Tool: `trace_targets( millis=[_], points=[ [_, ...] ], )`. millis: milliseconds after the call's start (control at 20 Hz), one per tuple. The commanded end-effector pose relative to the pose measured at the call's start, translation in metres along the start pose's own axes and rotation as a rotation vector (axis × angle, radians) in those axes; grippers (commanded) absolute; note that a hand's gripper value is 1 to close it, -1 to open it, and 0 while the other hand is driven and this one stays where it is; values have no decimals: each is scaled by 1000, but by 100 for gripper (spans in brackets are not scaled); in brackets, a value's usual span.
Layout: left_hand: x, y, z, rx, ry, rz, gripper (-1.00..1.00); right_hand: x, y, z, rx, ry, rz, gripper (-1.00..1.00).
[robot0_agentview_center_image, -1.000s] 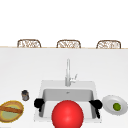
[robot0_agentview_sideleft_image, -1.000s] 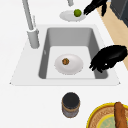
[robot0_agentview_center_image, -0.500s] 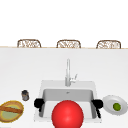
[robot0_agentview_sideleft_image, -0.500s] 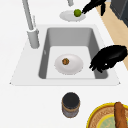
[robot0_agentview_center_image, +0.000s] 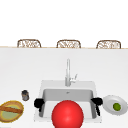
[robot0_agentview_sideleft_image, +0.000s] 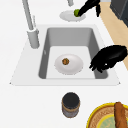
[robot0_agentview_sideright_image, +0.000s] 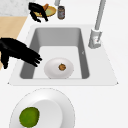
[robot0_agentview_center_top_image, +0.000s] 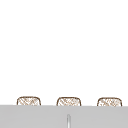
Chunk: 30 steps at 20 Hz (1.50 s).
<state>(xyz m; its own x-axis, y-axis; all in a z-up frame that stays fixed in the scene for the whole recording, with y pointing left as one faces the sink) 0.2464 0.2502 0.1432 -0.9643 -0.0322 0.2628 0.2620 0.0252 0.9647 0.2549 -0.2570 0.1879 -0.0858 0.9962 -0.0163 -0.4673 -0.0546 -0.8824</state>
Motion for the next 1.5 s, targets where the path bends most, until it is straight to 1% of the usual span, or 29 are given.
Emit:
trace_targets(
  millis=[0,200,250,350,400,700,800,850,900,950,1000,1100,1150,1250,1300,1350,1400,1450],
  points=[
    [0,0,0,0,0,0,0,0,-1,-3,120,-23,-52,-100],
    [0,0,0,0,0,0,0,-2,-3,-11,210,-17,-58,-100],
    [0,0,0,0,0,0,0,-5,0,-14,212,-25,-51,-100],
    [0,0,0,0,0,0,0,-5,-1,-9,163,-31,-24,-100],
    [0,0,0,0,0,0,0,-6,0,-10,158,-31,-27,-100],
    [0,0,0,0,0,0,0,-5,1,-10,160,-12,-31,-100],
    [0,0,0,0,0,0,0,-4,1,-10,162,-25,-19,-100],
    [0,0,0,0,0,0,0,-1,1,-10,178,-28,-12,-100],
    [0,0,0,0,0,0,0,-6,2,-10,177,-35,-13,-100],
    [0,0,0,0,0,2,-100,-6,1,-10,161,-11,-28,0],
    [0,0,0,12,13,4,-100,-5,0,-10,157,-15,-16,0],
    [-2,1,-3,7,7,12,-100,-5,0,-10,151,-15,-20,0],
    [-14,7,-1,2,1,41,-100,-5,0,-10,149,-14,-22,0],
    [-21,10,-1,-2,-5,64,-100,-5,0,-10,146,-13,-25,0],
    [-17,7,-3,-1,1,59,-100,-5,0,-10,145,-13,-26,0],
    [-13,7,-2,-1,-1,35,-100,-5,0,-10,144,-12,-27,0],
    [-16,7,-4,-4,10,43,-100,-5,0,-10,143,-12,-28,0],
    [-17,7,-1,-2,2,38,-100,-5,1,-10,143,-12,-28,0]
  ],
)
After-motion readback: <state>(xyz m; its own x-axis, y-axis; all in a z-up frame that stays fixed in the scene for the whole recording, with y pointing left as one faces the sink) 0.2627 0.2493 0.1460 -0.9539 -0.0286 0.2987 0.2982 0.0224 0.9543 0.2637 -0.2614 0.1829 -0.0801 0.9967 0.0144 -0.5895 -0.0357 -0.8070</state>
